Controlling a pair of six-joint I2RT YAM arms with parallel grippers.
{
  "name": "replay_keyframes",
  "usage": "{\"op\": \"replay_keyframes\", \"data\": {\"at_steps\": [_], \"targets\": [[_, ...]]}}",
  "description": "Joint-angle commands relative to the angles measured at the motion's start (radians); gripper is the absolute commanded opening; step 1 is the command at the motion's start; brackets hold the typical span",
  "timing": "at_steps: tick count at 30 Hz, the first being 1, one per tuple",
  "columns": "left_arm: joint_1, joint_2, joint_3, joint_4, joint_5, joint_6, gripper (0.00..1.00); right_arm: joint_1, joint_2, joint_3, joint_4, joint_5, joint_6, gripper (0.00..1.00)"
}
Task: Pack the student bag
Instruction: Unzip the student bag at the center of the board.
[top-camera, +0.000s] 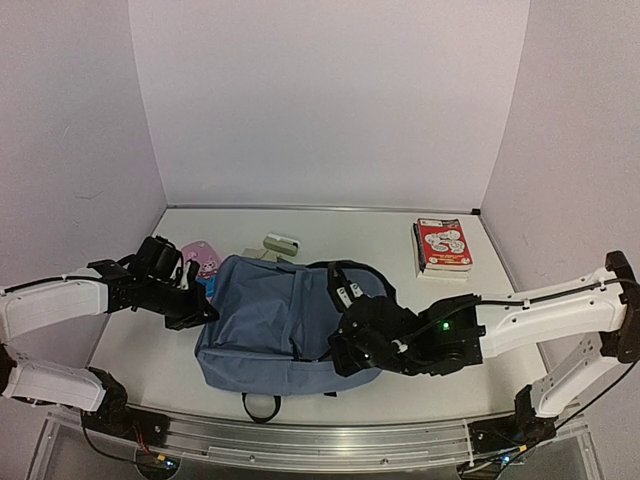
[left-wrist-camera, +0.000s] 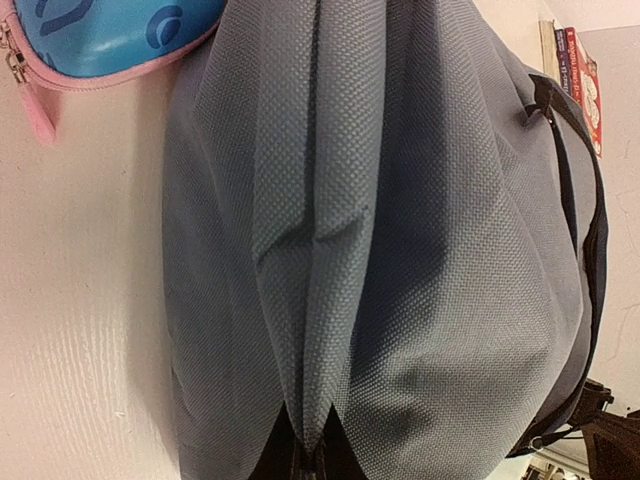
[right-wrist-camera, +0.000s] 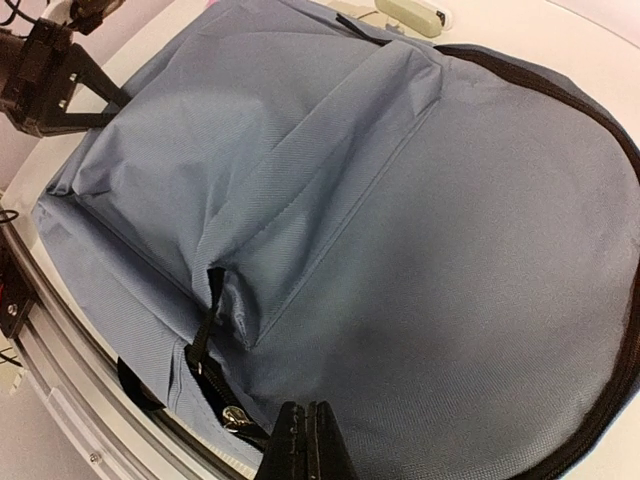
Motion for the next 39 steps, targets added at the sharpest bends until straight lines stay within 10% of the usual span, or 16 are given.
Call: {"op": "replay_keyframes", "data": {"at_steps": [1, 26, 33, 39], "targets": [[0.005, -0.019, 0.054, -0.026, -0.071, 0.026, 0.00, 0.001, -0.041, -0.021, -0.002, 0.147, 0.076, 0.00], [0.018, -0.075, 0.058, -0.089, -0.106, 0.109, 0.03, -0.260, -0.219, -0.116, -0.070, 0.273, 0.125, 0.00], [0.013, -0.046, 0.304, -0.172, -0.054, 0.301, 0.76, -0.260, -0.278, -0.169, 0.095, 0.069, 0.052, 0.00], [-0.151, 0.032, 0.416, -0.012, -0.013, 0.427, 0.88, -0.260, -0.284, -0.227, 0.210, -0.026, 0.101, 0.00]]}}
